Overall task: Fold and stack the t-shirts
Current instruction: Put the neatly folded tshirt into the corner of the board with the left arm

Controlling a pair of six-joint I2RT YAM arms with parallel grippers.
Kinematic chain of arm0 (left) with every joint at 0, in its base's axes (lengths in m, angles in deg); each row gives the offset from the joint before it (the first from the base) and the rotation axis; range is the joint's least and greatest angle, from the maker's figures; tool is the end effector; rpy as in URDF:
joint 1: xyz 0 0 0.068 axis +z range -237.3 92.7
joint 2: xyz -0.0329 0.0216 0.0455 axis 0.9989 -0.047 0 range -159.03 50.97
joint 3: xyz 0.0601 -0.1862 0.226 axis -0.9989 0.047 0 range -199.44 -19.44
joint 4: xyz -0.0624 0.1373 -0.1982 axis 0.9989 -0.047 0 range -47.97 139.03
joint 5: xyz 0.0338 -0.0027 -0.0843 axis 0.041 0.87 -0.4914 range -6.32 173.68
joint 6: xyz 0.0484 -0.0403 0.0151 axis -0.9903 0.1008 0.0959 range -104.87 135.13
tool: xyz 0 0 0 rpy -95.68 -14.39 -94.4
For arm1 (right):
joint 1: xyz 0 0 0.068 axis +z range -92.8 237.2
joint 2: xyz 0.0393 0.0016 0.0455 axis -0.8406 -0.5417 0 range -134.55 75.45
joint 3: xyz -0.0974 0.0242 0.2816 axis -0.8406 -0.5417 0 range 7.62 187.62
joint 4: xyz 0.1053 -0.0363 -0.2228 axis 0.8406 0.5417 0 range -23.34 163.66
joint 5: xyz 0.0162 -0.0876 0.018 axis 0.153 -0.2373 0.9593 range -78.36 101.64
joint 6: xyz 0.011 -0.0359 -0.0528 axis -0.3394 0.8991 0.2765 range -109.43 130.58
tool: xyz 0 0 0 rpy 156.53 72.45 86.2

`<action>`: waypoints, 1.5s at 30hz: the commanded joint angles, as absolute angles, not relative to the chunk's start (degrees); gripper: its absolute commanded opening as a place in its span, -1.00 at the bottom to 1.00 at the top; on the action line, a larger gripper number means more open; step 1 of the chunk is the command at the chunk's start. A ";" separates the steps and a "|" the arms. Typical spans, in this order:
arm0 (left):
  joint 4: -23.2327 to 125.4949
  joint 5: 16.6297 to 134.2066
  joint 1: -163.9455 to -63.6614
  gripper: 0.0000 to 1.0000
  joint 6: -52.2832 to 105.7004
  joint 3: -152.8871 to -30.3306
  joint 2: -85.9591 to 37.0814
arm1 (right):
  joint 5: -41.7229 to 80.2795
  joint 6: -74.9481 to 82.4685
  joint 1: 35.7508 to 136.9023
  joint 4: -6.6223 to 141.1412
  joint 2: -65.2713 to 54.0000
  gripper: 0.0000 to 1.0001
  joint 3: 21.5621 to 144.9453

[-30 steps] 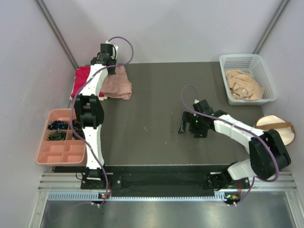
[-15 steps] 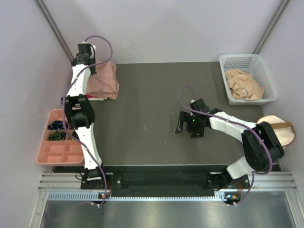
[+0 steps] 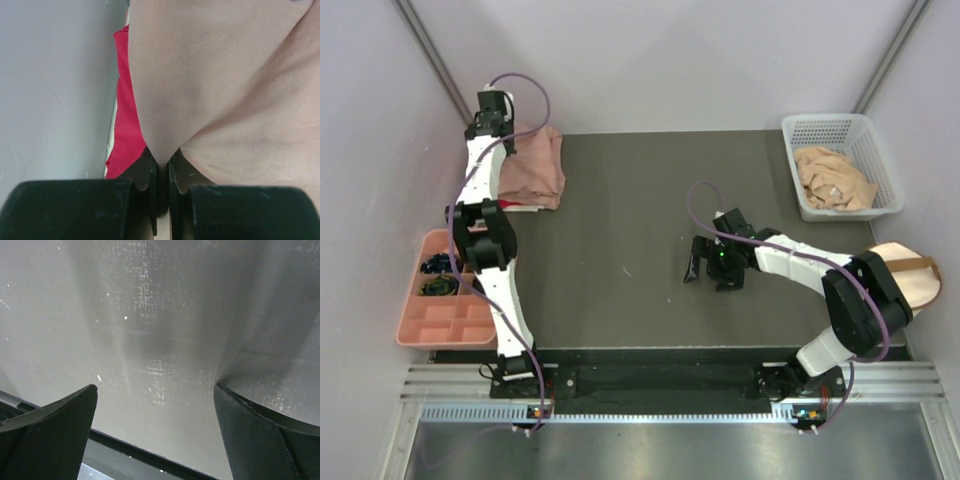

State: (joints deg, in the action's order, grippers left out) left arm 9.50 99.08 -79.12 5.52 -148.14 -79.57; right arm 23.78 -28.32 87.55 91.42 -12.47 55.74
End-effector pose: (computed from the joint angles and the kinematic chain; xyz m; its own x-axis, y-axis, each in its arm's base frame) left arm 0.5274 0.0894 0.3060 -0.7008 0.0617 -0.7107 -0.2207 0.9286 0.2983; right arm 0.2353 0.1503 0.1906 -0.9656 0.1460 -0.2151 0.0441 0.9075 0.4177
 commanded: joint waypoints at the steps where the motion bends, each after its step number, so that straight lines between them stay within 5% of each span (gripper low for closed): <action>1: 15.19 102.75 -76.67 -1.00 4.93 -149.34 -73.49 | 24.29 -28.80 88.49 89.25 -13.41 0.98 57.81; 17: 17.74 101.35 -75.26 -0.91 6.25 -144.24 -70.94 | 24.47 -28.98 89.19 88.99 -14.20 0.97 58.16; 18: 17.83 101.43 -75.18 -0.77 6.60 -144.24 -70.94 | 24.56 -28.98 89.28 89.08 -14.20 0.97 58.07; 19: 17.83 101.43 -75.18 -0.31 6.86 -144.24 -70.94 | 24.56 -28.98 89.28 89.08 -14.12 0.98 58.07; 24: 17.83 102.57 -75.26 0.98 8.79 -143.98 -70.67 | 24.65 -29.06 89.37 88.64 -13.76 0.98 57.46; 35: 17.47 95.89 -77.02 0.98 14.95 -138.73 -64.80 | 23.59 -28.19 89.28 89.69 -11.66 0.97 57.89; 45: 23.18 97.22 -91.68 0.98 19.60 -121.32 -50.65 | 18.41 -22.83 89.37 94.78 -2.80 0.97 62.72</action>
State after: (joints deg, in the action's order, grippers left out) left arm 18.26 98.09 -86.59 15.71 -126.18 -58.55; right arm 21.83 -26.42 88.62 93.17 -10.16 58.34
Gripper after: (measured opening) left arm 0.987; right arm 0.987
